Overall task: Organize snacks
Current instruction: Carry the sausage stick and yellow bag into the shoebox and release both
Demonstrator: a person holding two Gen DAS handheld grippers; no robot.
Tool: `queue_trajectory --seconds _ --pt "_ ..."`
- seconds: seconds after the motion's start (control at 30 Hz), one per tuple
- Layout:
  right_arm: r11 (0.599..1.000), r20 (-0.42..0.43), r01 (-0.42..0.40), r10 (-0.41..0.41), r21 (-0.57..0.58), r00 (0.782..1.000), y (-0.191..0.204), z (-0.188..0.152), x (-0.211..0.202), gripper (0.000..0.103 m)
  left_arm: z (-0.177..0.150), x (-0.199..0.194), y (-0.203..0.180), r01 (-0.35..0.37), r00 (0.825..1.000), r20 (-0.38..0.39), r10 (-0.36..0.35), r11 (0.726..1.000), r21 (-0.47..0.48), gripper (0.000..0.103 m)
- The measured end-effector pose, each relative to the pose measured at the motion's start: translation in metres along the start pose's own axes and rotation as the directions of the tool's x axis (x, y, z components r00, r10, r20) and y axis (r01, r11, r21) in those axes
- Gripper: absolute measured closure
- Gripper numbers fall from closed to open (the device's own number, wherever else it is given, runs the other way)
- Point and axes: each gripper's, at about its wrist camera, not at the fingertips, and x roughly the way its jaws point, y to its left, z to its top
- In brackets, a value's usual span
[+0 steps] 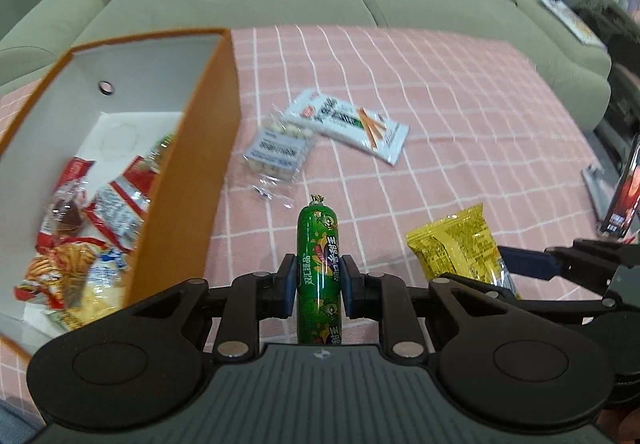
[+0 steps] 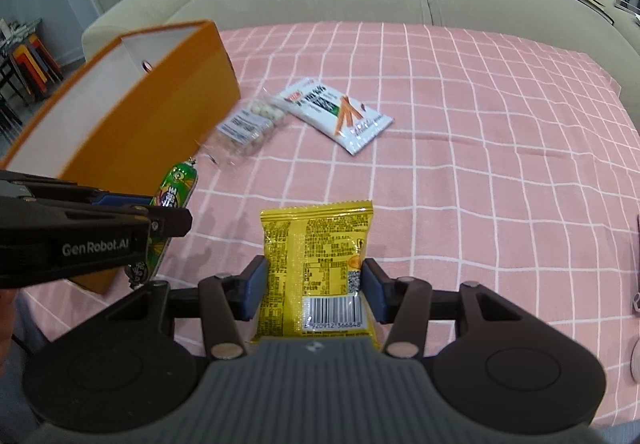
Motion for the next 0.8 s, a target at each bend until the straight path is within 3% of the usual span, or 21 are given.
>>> queue_trajectory --seconds 0.33,0.57,0.8 --pt "0.995 0.06 -0.095 0.095 0.002 0.994 0.036 0.02 -0.037 0.054 0.001 -0.051 0.032 0.027 0.996 0.091 -0.021 0.997 -0.071 0.079" --pt "0.987 0.091 -0.139 0.147 -0.083 0.985 0.075 0.04 -0.049 0.054 0.01 -0.075 0.072 0.023 0.991 0.134 -0.004 0.99 -0.139 0.079" --pt "0.966 0.127 -0.174 0.2 -0.192 0.971 0.122 0.071 -0.054 0.054 0.031 -0.089 0.116 -0.026 0.987 0.155 0.05 0.988 -0.151 0.079"
